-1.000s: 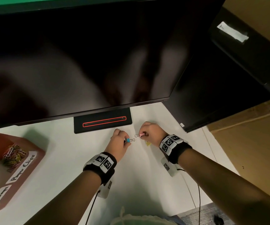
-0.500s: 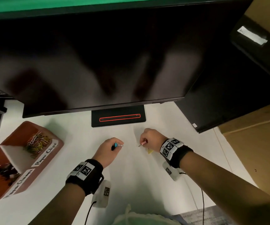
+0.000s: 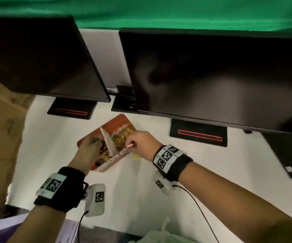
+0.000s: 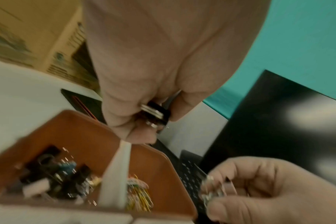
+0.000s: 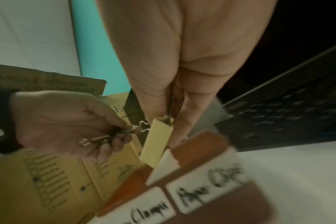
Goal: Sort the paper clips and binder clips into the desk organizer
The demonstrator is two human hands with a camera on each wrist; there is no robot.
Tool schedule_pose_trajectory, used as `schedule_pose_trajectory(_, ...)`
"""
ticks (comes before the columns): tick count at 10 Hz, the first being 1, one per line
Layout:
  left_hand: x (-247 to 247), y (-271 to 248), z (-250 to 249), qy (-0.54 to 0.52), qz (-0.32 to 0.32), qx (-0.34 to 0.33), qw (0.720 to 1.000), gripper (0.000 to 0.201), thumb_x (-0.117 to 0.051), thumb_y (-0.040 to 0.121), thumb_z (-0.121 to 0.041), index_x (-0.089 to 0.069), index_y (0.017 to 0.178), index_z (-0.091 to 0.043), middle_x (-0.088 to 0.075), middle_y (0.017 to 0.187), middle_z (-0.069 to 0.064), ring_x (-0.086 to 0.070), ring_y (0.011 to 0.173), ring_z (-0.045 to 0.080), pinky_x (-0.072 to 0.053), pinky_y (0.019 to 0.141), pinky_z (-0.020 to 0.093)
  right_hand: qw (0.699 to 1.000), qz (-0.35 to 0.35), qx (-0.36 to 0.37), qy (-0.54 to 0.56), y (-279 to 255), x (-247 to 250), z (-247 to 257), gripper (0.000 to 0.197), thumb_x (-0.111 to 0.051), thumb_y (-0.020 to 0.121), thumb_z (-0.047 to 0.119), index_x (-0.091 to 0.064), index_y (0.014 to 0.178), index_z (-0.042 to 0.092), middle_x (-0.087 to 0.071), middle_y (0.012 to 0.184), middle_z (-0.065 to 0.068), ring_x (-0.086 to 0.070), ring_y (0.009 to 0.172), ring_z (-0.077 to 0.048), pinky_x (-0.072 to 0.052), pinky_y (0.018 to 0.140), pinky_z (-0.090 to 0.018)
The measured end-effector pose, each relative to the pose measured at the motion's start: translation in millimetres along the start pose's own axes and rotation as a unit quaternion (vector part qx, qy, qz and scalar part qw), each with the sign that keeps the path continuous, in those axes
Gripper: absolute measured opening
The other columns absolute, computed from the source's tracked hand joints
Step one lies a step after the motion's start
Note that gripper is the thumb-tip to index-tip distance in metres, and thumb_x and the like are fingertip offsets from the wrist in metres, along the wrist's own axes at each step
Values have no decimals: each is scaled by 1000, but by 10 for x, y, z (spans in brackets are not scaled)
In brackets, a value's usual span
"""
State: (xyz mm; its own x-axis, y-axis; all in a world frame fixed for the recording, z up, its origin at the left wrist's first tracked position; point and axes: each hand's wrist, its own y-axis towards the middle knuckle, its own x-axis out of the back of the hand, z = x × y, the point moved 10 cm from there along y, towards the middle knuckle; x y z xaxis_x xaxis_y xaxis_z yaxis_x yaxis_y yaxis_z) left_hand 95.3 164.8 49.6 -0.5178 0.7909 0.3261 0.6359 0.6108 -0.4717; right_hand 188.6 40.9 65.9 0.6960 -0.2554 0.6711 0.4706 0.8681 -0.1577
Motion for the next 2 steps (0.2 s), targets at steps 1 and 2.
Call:
schedule_pose_trajectory(1, 294, -5, -61, -20, 25, -2, 999, 25, -45, 94, -36, -55, 101, -14, -66, 96, 8, -64, 86, 20, -49, 83, 35, 1000, -8, -1, 15, 396, -255, 456, 16, -63, 83, 14, -64, 99, 13, -64, 105, -8, -57, 96, -22, -48, 89, -36)
schedule_pose_trajectory(2, 181, -109, -163, -45, 128, 5, 991, 40, -23, 98, -46, -55, 91, -23, -69, 83, -11, -67, 75, -2, -42, 86, 26, 999, -4, -43, 22, 631, -454, 571, 38, -64, 83, 22, -53, 119, 15, -62, 117, -9, -58, 106, -25, -48, 93, -38)
